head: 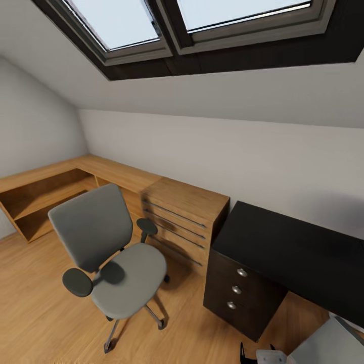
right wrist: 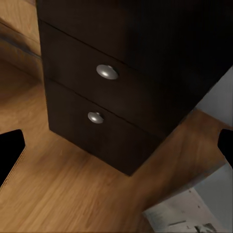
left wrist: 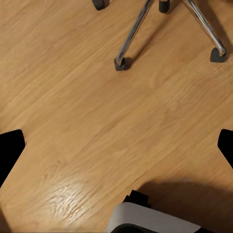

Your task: In the bedroom, organize the workspace by keeping the computer under the desk, ensuring the monitor is on the desk, placing the keyboard on the desk next to the monitor, placing the mouse on the desk next to the keyboard, moving the folder from the swivel chair onto the desk next to the mouse, stacking the notebook on top of the folder with the pen on top of the notebook, and positioning the swivel chair next to the desk.

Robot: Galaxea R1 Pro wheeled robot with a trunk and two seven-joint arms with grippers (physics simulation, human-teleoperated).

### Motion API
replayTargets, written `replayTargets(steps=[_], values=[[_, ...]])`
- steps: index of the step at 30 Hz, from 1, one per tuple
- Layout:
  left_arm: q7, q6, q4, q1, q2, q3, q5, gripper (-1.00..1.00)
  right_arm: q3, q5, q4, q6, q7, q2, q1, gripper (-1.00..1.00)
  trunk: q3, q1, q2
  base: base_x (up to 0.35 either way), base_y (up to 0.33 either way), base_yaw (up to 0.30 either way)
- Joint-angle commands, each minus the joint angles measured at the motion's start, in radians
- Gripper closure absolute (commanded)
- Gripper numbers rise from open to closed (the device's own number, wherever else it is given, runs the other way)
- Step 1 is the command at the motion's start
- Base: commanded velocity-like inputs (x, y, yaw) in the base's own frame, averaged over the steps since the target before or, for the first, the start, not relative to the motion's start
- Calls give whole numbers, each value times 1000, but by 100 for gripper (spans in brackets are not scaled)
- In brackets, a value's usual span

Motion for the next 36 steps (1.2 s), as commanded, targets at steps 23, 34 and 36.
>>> replayTargets(steps=[23,34,36], values=[[-116,-3,6,-1,-12,-20,-2,-100,1,-5,37,-93,-8,-98,-1,-100,-1,0,-1,0,0,286],[-126,-7,7,-1,-19,-9,5,-100,1,-6,55,-104,-9,-82,-1,-100,-1,0,-1,0,0,286],[-127,-7,7,-1,-18,-8,6,-100,1,-6,55,-104,-9,-82,-1,-100,-1,0,-1,0,0,286]])
